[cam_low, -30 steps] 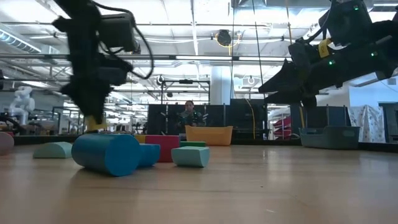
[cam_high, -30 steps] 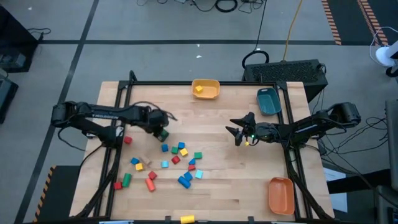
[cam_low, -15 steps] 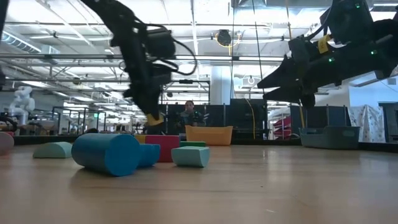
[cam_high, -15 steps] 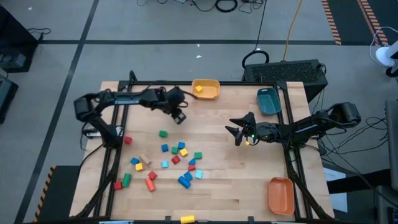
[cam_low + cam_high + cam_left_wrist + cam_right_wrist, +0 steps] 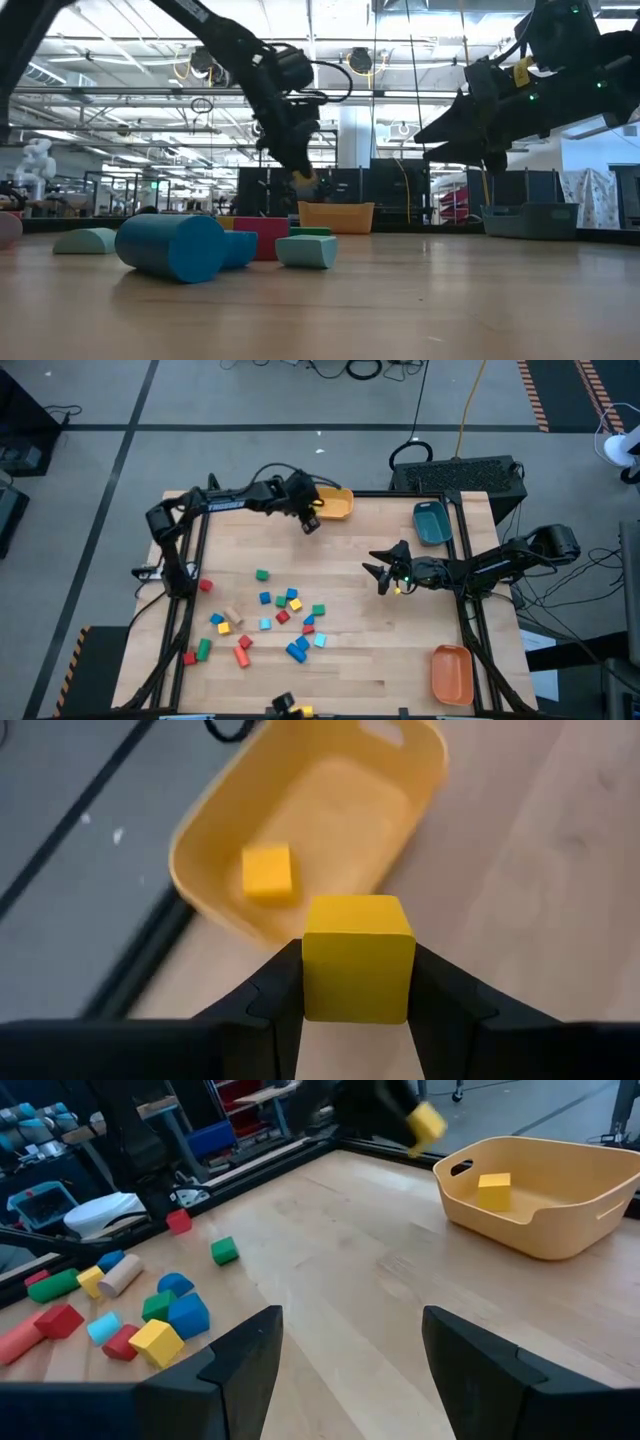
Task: Sort blocks by size
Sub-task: Put the yellow square block into the yellow bin
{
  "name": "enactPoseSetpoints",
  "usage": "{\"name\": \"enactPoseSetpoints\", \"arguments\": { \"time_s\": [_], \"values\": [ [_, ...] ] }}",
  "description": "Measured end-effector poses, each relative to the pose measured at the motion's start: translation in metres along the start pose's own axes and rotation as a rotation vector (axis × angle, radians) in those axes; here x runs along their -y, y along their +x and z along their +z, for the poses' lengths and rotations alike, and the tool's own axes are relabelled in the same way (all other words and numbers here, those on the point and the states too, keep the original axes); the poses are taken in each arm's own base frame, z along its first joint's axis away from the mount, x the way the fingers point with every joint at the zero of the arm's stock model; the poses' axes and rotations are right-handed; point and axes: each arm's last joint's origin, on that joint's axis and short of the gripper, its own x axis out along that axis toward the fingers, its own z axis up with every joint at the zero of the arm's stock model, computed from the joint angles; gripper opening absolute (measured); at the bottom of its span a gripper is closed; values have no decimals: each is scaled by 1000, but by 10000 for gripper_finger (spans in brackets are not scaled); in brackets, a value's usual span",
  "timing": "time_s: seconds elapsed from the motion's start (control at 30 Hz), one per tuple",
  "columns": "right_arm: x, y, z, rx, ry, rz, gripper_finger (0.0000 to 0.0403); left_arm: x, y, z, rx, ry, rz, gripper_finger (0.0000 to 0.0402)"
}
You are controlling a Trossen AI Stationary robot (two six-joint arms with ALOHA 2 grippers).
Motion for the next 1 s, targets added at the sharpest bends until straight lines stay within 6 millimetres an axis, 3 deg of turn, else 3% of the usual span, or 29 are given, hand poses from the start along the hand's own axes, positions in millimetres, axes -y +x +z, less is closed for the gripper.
{"name": "enactPoseSetpoints", "arguments": {
  "time_s": [0.23, 0.47, 1.0],
  "values": [
    [0, 0, -1, -4, -11, -5, 228, -14, 38, 19, 7, 4, -5, 140],
    [1, 0, -1, -9, -14, -8, 228, -19, 61, 28, 5, -5, 3, 153],
    [1, 0, -1, -11, -16, -11, 228, -21, 70, 31, 14, 70, 48, 161]
  ]
}}
